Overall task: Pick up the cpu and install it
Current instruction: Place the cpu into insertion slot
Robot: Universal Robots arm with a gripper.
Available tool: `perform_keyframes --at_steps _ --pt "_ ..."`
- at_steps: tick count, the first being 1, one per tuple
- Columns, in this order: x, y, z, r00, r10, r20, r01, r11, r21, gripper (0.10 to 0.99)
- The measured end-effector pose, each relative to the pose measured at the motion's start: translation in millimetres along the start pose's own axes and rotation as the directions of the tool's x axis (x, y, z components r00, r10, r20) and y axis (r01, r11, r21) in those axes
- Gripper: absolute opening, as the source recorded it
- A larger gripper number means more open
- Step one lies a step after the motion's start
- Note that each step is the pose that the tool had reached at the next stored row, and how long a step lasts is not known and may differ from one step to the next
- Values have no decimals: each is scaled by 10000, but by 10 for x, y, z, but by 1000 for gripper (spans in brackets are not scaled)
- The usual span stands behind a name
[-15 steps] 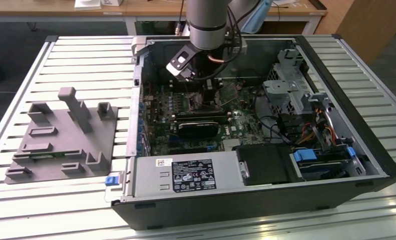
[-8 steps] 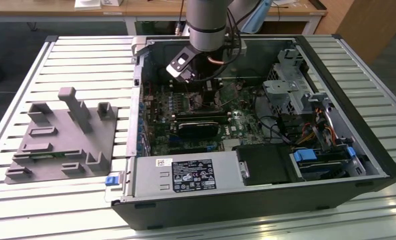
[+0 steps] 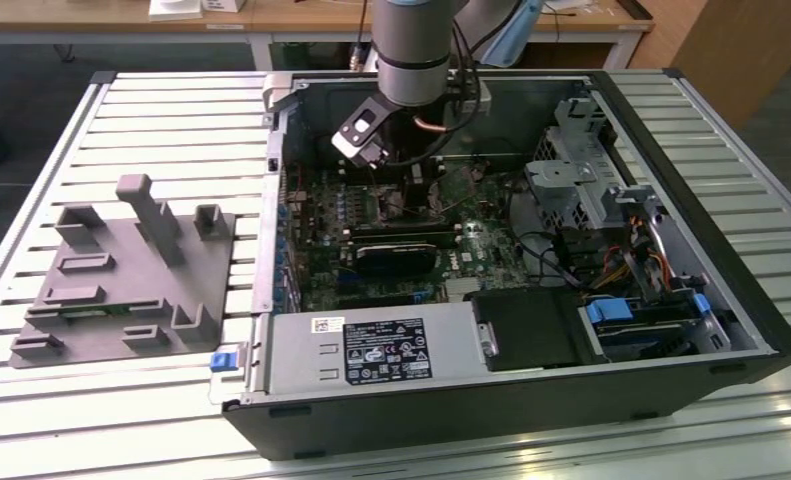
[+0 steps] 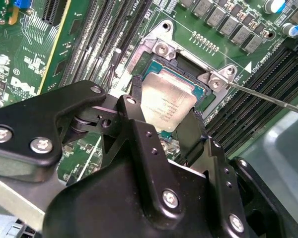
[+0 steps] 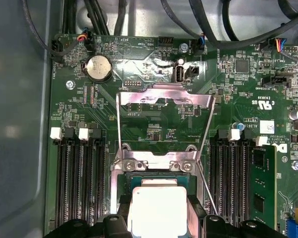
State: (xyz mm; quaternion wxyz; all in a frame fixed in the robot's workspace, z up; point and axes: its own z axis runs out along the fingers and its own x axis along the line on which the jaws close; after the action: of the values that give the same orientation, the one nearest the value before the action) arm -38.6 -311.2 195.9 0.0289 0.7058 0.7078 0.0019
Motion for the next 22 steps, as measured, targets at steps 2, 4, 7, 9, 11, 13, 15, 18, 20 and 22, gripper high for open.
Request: perform_keyframes --at_steps 2,4,7,9,11,13,15,18,20,22 --pt "0 0 0 10000 0 1 0 10000 0 529" --pt "1 0 2 10000 0 -2 0 10000 -2 529" --pt "1 0 3 10000 0 -2 0 10000 -2 529" --pt "1 0 3 10000 0 -2 0 10000 -2 529" --pt "1 0 3 10000 0 -3 0 10000 -2 529" --pt "2 1 6 10000 1 -8 -1 10000 -6 541" --pt "1 1 5 10000 0 -5 0 10000 -4 600" --pt "1 0 4 10000 0 -3 0 10000 -2 600" --pt "4 0 4 10000 1 -2 -1 10000 -2 600" --pt "10 0 4 10000 1 -3 -1 10000 -3 600"
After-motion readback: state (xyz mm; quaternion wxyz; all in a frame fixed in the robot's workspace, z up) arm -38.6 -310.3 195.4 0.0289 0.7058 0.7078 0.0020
